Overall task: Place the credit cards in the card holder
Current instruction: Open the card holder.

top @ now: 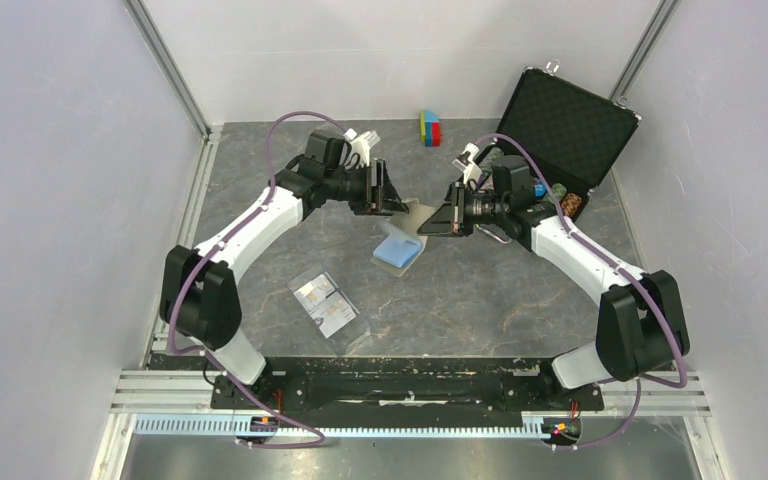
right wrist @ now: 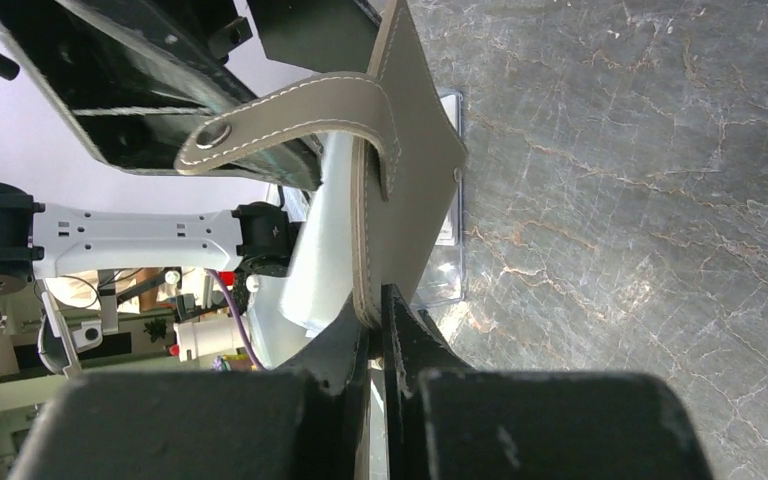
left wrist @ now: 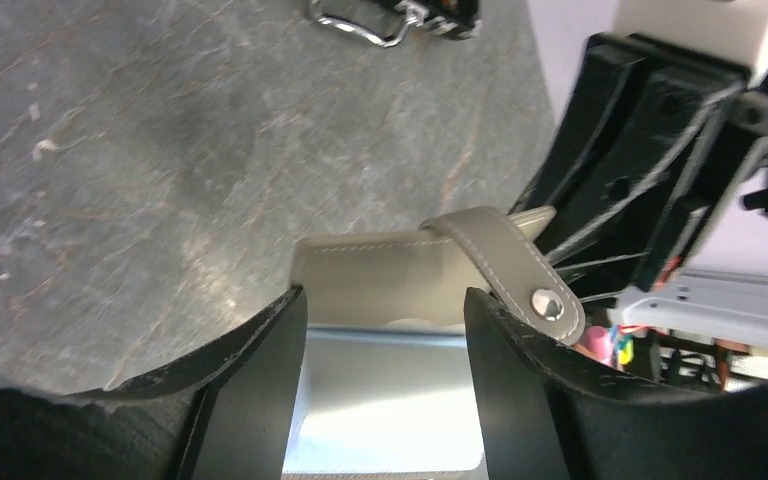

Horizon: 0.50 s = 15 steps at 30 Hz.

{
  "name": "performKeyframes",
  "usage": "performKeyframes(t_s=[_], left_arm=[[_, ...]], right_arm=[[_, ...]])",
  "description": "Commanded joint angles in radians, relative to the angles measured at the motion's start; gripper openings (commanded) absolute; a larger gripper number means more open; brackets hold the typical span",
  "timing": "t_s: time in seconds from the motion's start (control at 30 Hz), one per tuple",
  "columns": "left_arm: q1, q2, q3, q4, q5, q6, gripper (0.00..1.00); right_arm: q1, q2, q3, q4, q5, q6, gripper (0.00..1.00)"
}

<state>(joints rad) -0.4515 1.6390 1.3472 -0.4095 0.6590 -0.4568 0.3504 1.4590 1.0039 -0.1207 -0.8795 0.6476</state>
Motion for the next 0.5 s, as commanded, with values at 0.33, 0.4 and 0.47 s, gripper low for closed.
performKeyframes(t_s=[0.33,0.4,0.47], left_arm=[[0.054,-0.016,-0.048,0.197,0.138,-0.142,0.66],[0.065,-0.021,-0.026,0.096,0.116,-0.063,0.66],[0.068,-0.027,-0.013,-0.002,0.088,0.003,0.66]], right_arm=[[-0.019,0.007,0.028,0.037,-0.047,-0.005,0.0],[-0.022,0.009,0.027,0.037,-0.052,-0.012,0.0],[-0.024,0.009,0.025,0.034,-0.052,-0.021,0.0]])
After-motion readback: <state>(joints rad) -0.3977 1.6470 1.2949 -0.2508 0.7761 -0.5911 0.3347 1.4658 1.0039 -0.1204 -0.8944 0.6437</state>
